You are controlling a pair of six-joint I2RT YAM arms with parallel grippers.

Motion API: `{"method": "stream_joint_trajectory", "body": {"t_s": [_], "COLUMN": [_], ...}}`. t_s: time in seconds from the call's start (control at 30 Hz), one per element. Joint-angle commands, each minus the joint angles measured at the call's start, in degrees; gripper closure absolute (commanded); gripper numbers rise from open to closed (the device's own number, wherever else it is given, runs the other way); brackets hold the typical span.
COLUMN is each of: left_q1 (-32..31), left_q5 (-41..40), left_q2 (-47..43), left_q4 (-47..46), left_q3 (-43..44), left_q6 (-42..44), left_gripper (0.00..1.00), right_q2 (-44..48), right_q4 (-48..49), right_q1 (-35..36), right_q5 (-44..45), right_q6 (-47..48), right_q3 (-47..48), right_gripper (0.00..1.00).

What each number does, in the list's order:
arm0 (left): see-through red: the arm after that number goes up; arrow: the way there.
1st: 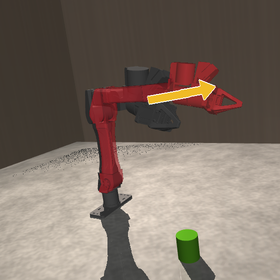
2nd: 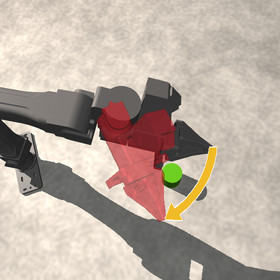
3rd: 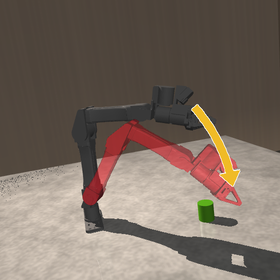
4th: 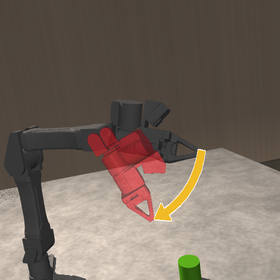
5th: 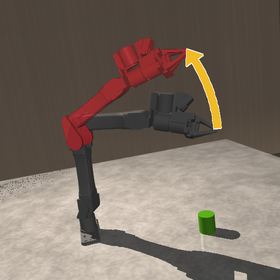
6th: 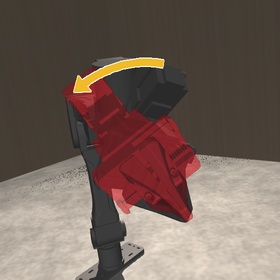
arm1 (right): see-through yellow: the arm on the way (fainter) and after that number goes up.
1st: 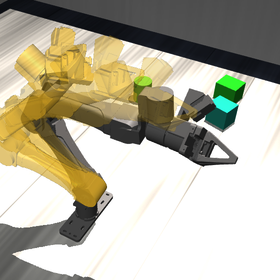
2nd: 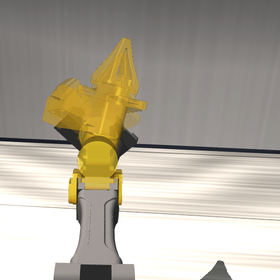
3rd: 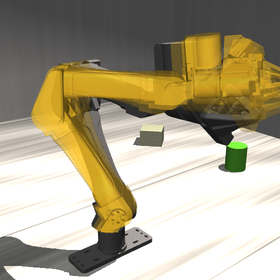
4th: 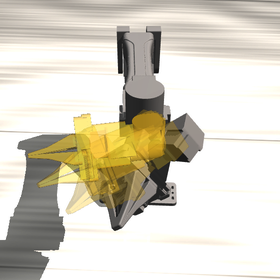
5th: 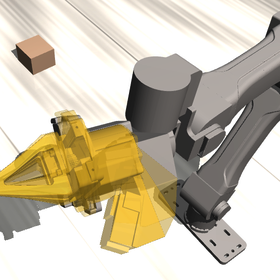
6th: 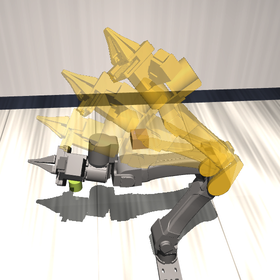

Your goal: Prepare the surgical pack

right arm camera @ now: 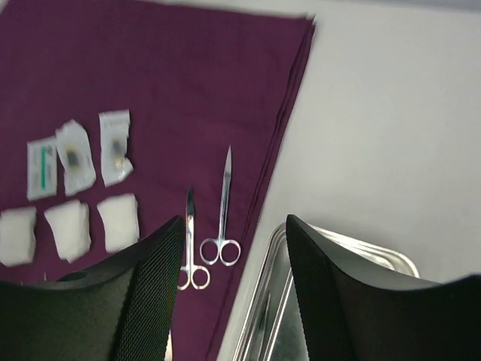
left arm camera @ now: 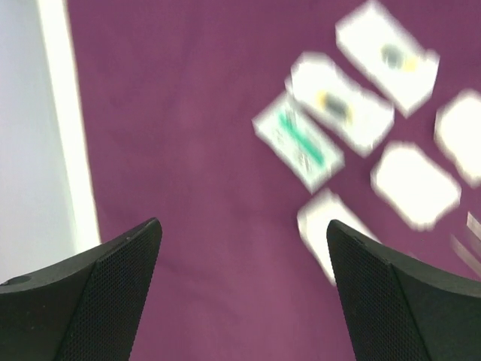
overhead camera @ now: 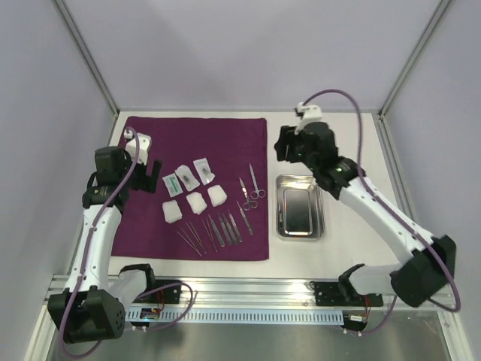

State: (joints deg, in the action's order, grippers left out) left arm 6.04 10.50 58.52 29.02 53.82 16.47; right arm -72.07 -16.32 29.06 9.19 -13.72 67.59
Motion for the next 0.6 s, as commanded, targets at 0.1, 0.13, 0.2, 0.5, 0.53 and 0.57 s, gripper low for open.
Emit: {"method": "stream_joint_trajectory", "body": {"t_s": [0.1,0.13,0.2,0.5,0.53,0.57], "left_q1": [0.2,0.2,0.3,0.2,0.2,0.3], "left_q5": [-2.2,-1.6,1.3,-1.0,-0.8,-0.7], "left_q2": [-5.6,-5.6,-5.2,-1.7,-1.7,-1.6], "left_q4": [11.2,9.8,9.0,9.2,9.1,9.2], "left_q3": [-9.0,-9.4,-10.2,-9.9,-10.0,-10.0], "left_q6": [3.3,3.6,3.8,3.1,3.1,3.2], "left_gripper": [0.00,0.00,0.00,0.00,0.00,0.00], "right_q2": [-20.7,-26.1,-31.6,-51.9,-52.4,-52.8], "right_q4": [-17.1,-18.1,-23.0,-32.3,-32.4,-32.4], "right_q1": [7.7,8.2,8.7,9.6,9.6,9.6], "right_q5": [-2.9,-3.1,-3.4,-1.7,-1.7,-1.9], "right_q6": [2.0,2.0,2.4,3.1,3.1,3.2], "right_q3": [12.5,14.5,21.8,36.4,36.6,36.6], "right_gripper": [0.44,0.46,0.54,0.72,0.72,0.71]}}
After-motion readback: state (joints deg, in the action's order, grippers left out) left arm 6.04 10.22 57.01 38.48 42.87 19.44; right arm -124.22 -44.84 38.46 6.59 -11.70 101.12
